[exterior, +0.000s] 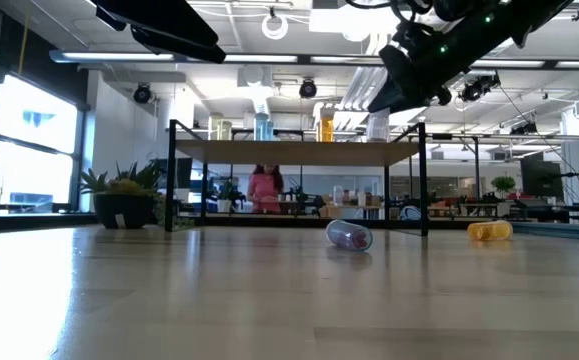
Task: Pick and place medicine bottles onto shelf by color
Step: Put the white pill bottle on the shelf aligned with the other white pill bottle
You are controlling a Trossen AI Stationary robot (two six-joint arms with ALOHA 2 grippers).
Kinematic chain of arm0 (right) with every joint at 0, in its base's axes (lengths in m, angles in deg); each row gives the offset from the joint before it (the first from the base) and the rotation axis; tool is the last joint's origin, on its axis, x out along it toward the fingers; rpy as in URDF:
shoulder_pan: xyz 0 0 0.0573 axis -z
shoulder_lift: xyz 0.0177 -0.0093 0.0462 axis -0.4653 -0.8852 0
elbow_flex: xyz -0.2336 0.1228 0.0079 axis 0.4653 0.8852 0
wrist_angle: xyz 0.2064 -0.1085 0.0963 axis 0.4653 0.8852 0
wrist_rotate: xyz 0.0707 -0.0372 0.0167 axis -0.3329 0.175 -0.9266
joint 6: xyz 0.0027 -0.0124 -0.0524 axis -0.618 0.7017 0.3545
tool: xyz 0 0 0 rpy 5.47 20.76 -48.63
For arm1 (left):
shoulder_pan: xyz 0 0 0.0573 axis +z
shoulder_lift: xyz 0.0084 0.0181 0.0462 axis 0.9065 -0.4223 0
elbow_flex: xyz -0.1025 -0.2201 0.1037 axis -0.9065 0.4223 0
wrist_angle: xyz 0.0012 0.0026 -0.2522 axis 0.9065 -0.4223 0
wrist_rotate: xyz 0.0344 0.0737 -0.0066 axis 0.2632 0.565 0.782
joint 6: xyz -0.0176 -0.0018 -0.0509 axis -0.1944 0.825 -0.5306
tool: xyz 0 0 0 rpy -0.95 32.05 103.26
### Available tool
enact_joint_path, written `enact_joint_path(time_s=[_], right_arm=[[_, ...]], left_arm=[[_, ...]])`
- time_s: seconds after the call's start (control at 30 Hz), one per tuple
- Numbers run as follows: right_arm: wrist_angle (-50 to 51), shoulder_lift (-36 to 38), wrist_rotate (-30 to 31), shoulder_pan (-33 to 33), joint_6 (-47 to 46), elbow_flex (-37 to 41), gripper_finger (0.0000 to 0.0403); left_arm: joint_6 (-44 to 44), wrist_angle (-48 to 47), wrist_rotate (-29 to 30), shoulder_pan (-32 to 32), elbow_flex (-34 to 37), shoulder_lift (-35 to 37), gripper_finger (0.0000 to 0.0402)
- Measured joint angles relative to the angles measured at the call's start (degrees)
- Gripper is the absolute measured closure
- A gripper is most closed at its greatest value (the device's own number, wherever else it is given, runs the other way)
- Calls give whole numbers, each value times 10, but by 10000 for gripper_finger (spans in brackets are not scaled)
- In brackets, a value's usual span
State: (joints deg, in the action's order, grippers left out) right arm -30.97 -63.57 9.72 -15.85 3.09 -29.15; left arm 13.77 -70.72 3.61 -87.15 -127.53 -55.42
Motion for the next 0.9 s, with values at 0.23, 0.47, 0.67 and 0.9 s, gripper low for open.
enact_joint_path(time_s=[0.23, 0.47, 0.67, 0.9], right_arm=[[102, 1, 6, 0, -26, -44, 284], [155, 1, 6, 1, -62, -61, 284], [163, 1, 7, 1, -75, -62, 284], [160, 1, 7, 1, -79, -62, 261]], left_arm=[[0, 0, -1, 0, 0, 0, 163], [0, 0, -1, 0, 0, 0, 163], [0, 0, -1, 0, 0, 0, 163], [0, 0, -1, 0, 0, 0, 163]])
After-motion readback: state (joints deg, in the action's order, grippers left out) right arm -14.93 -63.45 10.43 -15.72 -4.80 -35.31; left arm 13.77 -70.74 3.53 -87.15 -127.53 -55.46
